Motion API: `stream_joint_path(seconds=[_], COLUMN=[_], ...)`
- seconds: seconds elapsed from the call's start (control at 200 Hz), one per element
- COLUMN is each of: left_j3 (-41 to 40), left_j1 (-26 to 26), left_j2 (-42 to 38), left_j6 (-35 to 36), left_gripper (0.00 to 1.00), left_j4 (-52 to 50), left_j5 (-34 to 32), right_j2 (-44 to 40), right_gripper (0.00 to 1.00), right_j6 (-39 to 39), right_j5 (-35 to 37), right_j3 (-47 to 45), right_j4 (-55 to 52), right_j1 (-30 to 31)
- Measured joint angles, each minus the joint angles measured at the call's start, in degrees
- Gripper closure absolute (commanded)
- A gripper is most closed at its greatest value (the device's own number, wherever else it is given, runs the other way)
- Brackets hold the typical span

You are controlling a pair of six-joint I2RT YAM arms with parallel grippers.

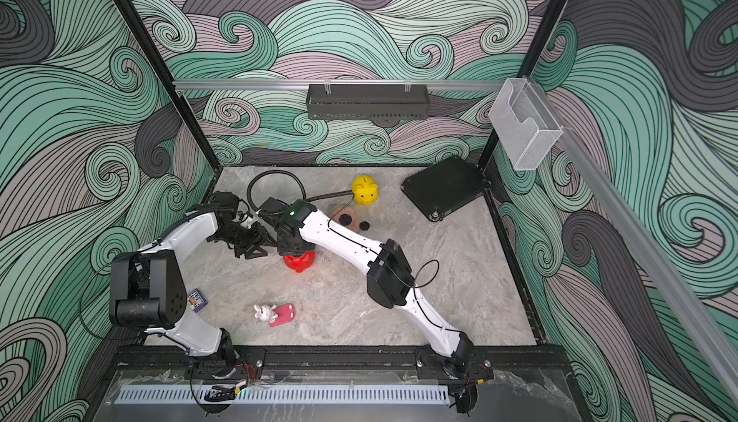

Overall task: Close piggy banks
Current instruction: Insert the knob into the piggy bank.

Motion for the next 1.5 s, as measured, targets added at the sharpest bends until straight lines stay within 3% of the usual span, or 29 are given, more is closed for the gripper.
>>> stream_joint_path(seconds=[1.501], left_j3=[-2.4], left_j1=[0.6], left_j2=[-0.3], left_j6=[-0.1], left_gripper=[0.53], left_j4=[1.8], left_j5=[0.9], right_j2=[3.0], right_gripper=[1.0], right_j6=[2.6], right_j5=[1.8], right_j3=[1.5], right_j4=[0.6], right_j1=[-0.3])
